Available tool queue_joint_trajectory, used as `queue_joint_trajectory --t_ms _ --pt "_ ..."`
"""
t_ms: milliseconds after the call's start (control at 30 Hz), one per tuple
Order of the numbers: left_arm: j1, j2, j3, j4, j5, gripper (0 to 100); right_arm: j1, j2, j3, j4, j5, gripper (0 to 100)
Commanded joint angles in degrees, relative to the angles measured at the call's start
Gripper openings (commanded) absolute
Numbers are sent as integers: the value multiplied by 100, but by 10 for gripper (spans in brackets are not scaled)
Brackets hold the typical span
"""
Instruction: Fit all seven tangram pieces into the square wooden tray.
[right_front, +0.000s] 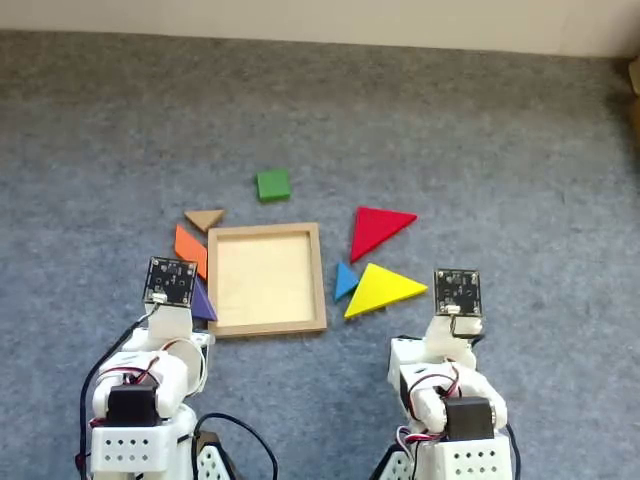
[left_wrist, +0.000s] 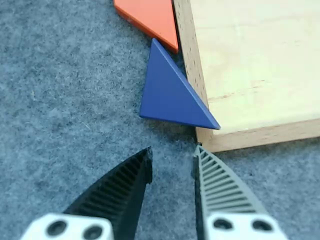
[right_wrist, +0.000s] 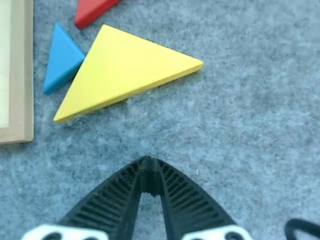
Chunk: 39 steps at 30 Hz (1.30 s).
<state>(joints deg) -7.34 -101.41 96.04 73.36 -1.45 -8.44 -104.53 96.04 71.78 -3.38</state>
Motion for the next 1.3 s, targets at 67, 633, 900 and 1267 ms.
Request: queue_joint_trajectory --t_ms 67,633,900,1267 --pt "101 -303 110 26 -26 140 13 -75 593 4 44 7" --pt "84 -303 119 26 -26 140 -40 -75 593 -4 62 6" --pt "84 -303 119 26 -26 140 -356 -66 593 -4 62 5" --pt "84 -303 119 26 -26 140 -330 -66 593 -13 62 5"
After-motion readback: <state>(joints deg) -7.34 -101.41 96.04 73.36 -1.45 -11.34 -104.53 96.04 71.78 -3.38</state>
